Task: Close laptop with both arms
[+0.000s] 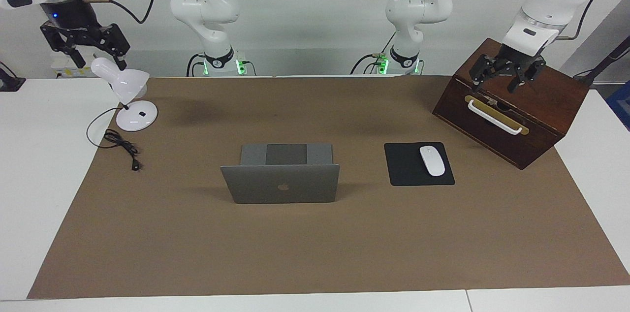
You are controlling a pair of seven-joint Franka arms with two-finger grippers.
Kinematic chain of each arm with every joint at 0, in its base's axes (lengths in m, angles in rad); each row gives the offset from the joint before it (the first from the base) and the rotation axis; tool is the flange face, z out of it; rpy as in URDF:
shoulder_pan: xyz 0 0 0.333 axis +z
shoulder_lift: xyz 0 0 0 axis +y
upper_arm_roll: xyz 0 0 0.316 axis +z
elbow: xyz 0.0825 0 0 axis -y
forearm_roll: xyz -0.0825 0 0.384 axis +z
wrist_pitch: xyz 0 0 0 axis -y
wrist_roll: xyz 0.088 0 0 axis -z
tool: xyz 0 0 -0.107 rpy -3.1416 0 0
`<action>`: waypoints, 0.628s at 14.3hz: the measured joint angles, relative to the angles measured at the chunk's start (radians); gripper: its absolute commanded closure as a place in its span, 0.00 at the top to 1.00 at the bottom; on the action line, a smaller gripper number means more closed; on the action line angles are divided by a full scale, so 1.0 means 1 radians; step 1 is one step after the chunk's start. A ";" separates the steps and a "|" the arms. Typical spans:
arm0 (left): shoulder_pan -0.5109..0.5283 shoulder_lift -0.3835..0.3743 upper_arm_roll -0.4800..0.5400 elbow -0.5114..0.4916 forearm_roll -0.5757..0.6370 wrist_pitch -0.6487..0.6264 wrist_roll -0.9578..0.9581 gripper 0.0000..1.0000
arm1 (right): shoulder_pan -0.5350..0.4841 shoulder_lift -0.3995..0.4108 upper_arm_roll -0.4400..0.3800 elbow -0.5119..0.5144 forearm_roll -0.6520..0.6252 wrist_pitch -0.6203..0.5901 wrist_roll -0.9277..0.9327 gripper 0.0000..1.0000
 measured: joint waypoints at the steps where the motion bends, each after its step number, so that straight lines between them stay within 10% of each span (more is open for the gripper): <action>1: 0.000 0.000 0.000 0.000 0.000 -0.001 0.000 1.00 | 0.000 0.000 0.001 0.000 0.000 0.000 -0.001 0.71; 4: 0.000 0.000 0.000 0.000 0.000 -0.004 0.000 1.00 | 0.001 -0.001 0.006 0.000 0.000 0.000 -0.001 0.07; 7: 0.000 0.000 0.000 0.000 0.000 -0.005 -0.001 0.91 | 0.001 -0.001 0.006 0.002 0.000 0.008 -0.001 0.00; 8: 0.000 0.000 0.001 0.000 0.000 -0.006 -0.001 0.75 | 0.001 -0.001 0.006 0.002 0.000 0.019 -0.001 0.00; 9: 0.000 0.000 0.001 0.000 0.000 -0.006 -0.002 0.39 | 0.002 -0.001 0.006 0.002 0.000 0.030 -0.001 0.00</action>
